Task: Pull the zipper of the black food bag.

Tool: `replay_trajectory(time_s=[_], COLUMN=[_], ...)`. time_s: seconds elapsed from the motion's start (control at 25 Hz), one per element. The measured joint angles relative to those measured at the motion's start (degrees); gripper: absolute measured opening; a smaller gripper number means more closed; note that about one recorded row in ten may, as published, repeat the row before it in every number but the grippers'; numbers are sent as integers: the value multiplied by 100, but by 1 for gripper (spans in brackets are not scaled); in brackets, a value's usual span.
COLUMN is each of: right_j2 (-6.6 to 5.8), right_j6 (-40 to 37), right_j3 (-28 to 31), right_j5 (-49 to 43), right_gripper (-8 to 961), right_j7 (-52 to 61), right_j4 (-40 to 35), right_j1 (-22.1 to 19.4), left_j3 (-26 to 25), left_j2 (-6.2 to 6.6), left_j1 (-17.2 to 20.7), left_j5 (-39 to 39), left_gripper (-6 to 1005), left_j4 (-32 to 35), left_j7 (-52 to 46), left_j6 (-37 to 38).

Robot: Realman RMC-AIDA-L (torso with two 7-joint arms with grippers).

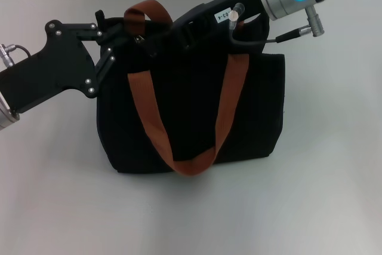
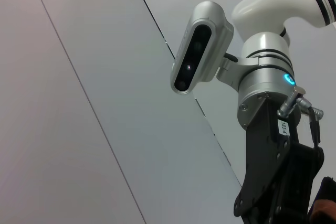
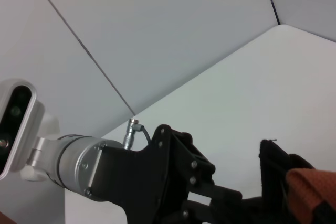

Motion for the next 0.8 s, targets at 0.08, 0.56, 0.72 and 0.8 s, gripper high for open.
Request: replay_trajectory(time_s=[0.08,0.56,0.72,0.8], right_j2=[0,0,0,2], right_j6=[10,83,88,89], right_j3=[0,-8,-9,-9], right_j5=[-48,-197,-283,-324], right_gripper=[-3,1,1,1], right_j7=[34,143,223,255], right_j4=[-5,-28,-67,-91], right_j1=[-6,-51,-66,-76], left_j3=[1,-48,-54,-58], left_j2=[0,0,0,0], left_j1=[0,1,1,0], left_j5=[0,2,1,2], left_gripper=[69,68,68,68], left_j4=[0,-1,0,1], left_j7=[0,0,0,0], left_j6=[-2,-6,-6,-7])
